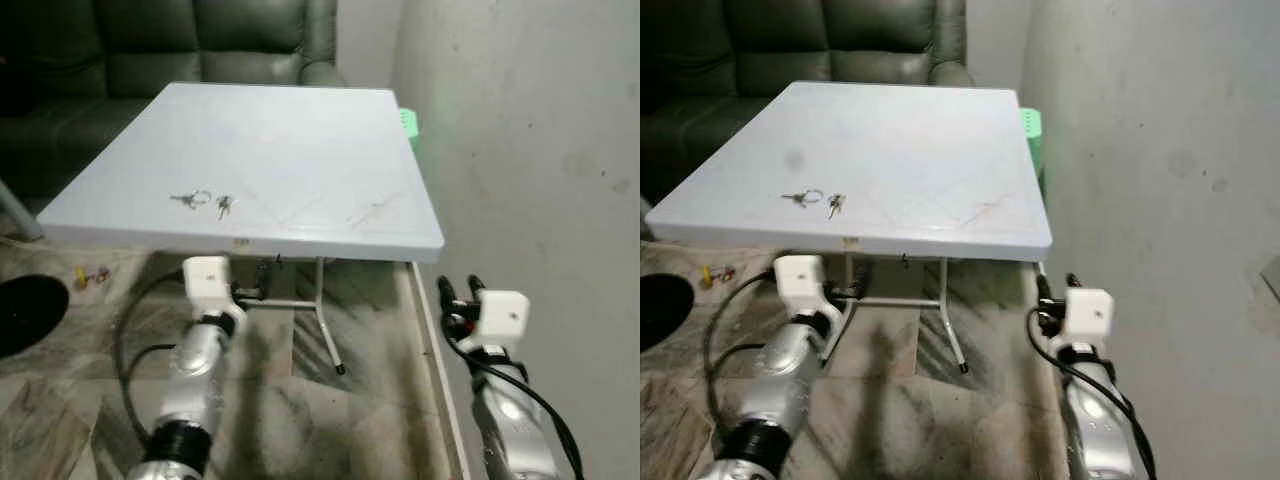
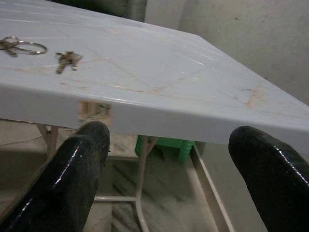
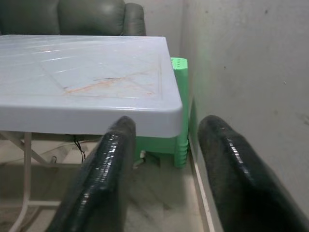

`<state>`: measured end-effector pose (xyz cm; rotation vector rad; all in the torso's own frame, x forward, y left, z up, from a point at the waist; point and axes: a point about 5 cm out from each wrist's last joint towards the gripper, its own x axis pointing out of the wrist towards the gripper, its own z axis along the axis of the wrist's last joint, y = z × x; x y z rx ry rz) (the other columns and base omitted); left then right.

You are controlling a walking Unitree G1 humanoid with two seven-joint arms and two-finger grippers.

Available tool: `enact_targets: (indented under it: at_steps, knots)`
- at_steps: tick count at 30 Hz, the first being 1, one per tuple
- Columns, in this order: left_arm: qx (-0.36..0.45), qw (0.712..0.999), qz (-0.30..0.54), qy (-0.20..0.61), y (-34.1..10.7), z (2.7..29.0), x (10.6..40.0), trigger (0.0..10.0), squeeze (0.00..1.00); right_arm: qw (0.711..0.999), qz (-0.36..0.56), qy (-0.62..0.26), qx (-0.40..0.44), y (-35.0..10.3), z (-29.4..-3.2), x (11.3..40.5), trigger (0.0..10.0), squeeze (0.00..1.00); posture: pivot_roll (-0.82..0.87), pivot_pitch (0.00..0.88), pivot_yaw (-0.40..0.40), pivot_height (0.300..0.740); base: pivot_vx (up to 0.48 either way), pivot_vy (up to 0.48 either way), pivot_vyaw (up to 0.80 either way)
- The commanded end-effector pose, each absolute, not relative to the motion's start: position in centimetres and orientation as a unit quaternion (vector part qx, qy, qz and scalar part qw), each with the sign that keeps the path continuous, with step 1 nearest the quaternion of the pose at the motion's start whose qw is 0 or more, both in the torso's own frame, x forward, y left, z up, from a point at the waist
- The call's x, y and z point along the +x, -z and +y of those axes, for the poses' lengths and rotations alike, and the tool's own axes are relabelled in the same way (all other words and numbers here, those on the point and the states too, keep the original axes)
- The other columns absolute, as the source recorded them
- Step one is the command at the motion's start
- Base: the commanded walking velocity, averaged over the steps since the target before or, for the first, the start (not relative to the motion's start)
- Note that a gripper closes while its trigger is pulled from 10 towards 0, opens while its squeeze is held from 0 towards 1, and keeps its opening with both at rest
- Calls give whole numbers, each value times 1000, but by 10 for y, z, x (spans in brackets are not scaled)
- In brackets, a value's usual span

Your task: Hang keys on a hook

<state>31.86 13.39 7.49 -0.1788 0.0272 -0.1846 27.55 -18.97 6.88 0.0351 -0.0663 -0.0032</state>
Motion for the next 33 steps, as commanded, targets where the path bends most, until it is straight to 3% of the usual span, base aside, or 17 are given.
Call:
enact_targets:
  at_steps: [1, 27, 29, 30, 33]
  knots:
    - [-83, 993, 4, 85, -82, 140, 322, 10000, 0, 999, -48, -8, 10, -78, -186, 280, 10000, 1000, 45, 0, -56, 740, 0, 0, 0]
    - [-70, 994, 16, 82, -81, 139, 321, 10000, 0, 998, -60, -18, 12, -82, -184, 276, 10000, 1000, 49, 0, -62, 740, 0, 0, 0]
    - [-71, 994, 16, 81, -82, 139, 321, 10000, 0, 999, -51, -15, -2, -81, -185, 276, 10000, 953, 49, 0, -62, 740, 0, 0, 0]
    - [-73, 994, 17, 80, -82, 139, 322, 10000, 0, 999, -47, -11, -2, -80, -185, 276, 10000, 0, 49, 0, -62, 740, 0, 0, 0]
    - [-77, 994, 17, 78, -83, 139, 322, 10000, 0, 999, -40, -8, 0, -79, -185, 277, 10000, 0, 49, 0, -63, 740, 0, 0, 0]
